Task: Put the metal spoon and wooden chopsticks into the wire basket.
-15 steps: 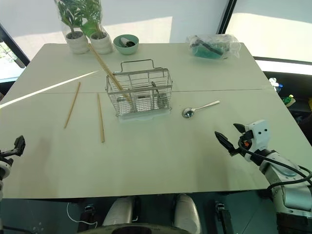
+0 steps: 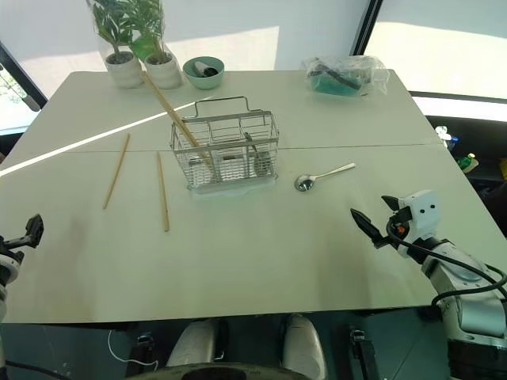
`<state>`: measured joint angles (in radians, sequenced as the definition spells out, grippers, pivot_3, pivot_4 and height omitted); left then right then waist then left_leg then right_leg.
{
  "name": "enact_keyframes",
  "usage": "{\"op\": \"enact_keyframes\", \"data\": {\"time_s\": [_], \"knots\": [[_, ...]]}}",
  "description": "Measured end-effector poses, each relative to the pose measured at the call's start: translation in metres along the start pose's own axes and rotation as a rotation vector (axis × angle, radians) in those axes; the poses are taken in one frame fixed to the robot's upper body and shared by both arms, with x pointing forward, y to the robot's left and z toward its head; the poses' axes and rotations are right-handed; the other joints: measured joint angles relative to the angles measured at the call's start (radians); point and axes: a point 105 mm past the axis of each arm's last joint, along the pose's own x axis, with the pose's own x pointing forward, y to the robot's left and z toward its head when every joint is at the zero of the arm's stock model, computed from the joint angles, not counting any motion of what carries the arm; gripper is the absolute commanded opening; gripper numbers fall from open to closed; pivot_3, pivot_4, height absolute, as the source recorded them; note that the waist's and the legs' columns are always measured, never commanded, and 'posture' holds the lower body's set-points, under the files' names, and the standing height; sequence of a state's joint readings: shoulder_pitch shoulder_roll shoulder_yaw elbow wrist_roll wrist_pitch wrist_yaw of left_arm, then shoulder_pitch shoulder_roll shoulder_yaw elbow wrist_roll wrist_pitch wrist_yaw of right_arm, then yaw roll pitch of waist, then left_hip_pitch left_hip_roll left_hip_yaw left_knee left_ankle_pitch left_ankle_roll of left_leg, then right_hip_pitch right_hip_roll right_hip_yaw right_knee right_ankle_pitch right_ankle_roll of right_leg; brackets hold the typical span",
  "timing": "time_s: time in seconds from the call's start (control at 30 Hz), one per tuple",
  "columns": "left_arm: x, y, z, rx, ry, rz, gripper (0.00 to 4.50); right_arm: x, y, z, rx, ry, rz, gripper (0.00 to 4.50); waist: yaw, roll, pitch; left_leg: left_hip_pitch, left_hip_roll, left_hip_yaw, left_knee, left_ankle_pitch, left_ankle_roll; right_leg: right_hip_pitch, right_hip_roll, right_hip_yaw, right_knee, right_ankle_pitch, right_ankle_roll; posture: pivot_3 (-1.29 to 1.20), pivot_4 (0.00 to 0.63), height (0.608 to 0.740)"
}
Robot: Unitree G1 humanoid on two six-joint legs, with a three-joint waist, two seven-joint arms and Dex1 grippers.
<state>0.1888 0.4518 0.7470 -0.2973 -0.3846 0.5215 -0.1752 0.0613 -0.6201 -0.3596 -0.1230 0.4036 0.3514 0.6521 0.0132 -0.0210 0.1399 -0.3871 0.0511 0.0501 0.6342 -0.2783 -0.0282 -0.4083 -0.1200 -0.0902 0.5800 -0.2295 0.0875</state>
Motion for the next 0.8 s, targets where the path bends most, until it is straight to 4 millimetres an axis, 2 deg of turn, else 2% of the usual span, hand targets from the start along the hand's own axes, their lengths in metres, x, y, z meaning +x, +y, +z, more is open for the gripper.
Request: {"op": "enact_keyframes", "data": {"time_s": [0.23, 0.37, 0.43, 0.5, 0.6, 0.67, 0.73, 0.8], "knots": [[-0.001, -0.008, 0.005, -0.006, -0.013, -0.032, 4.5, 0.006, -0.011, 0.018, -0.074, -0.013, 0.001, 4.47, 0.0, 0.0, 0.0, 0.0, 0.0, 0.0, 0.001, 0.0, 0.0, 0.003, 0.0, 0.0, 0.001, 0.0, 0.0, 0.0, 0.15, 0.717], [0.001, -0.012, 0.005, -0.014, -0.002, -0.053, 4.5, 0.006, -0.014, 0.019, -0.093, -0.005, -0.007, 4.47, 0.001, 0.0, 0.0, 0.0, 0.0, 0.0, 0.001, 0.0, 0.0, 0.004, 0.001, 0.0, 0.002, 0.0, 0.0, 0.0, 0.15, 0.717], [0.004, -0.016, 0.011, -0.018, -0.008, -0.089, 4.5, 0.005, -0.016, 0.02, -0.111, 0.004, -0.006, 4.47, 0.001, 0.0, 0.0, 0.0, 0.0, 0.0, 0.001, 0.0, 0.0, 0.004, 0.001, 0.0, 0.002, 0.0, 0.0, 0.0, 0.15, 0.717], [0.01, -0.025, 0.026, -0.028, -0.027, -0.157, 4.5, 0.005, -0.017, 0.03, -0.152, 0.002, 0.021, 4.47, 0.0, 0.001, 0.001, -0.001, 0.0, -0.001, 0.004, 0.0, 0.0, 0.003, 0.001, 0.0, 0.004, 0.0, 0.0, 0.0, 0.15, 0.717], [0.016, -0.047, 0.061, -0.018, -0.091, -0.324, 4.5, 0.009, -0.017, 0.061, -0.264, -0.019, 0.101, 4.47, -0.001, 0.003, 0.002, 0.0, 0.001, -0.001, 0.009, 0.0, 0.0, 0.001, 0.001, 0.0, 0.004, 0.0, 0.0, 0.0, 0.15, 0.717], [0.016, -0.08, 0.094, 0.023, -0.153, -0.52, 4.5, 0.014, -0.009, 0.087, -0.39, -0.028, 0.217, 4.47, -0.002, 0.005, 0.004, -0.001, 0.001, -0.001, 0.012, 0.0, 0.0, 0.002, 0.001, 0.0, 0.004, 0.0, 0.001, 0.0, 0.15, 0.717], [0.005, -0.114, 0.128, 0.103, -0.234, -0.714, 4.5, 0.018, 0.0, 0.115, -0.53, -0.054, 0.316, 4.47, -0.002, 0.007, 0.005, -0.002, 0.001, -0.001, 0.012, 0.0, 0.0, 0.001, 0.001, 0.0, 0.001, -0.001, 0.001, 0.0, 0.15, 0.717], [-0.007, -0.139, 0.141, 0.182, -0.263, -0.865, 4.5, 0.022, 0.006, 0.125, -0.633, -0.04, 0.394, 4.47, -0.003, 0.006, 0.004, -0.001, 0.0, 0.0, 0.011, 0.0, 0.0, 0.004, 0.001, 0.0, 0.001, 0.0, 0.0, 0.0, 0.15, 0.717]]}}
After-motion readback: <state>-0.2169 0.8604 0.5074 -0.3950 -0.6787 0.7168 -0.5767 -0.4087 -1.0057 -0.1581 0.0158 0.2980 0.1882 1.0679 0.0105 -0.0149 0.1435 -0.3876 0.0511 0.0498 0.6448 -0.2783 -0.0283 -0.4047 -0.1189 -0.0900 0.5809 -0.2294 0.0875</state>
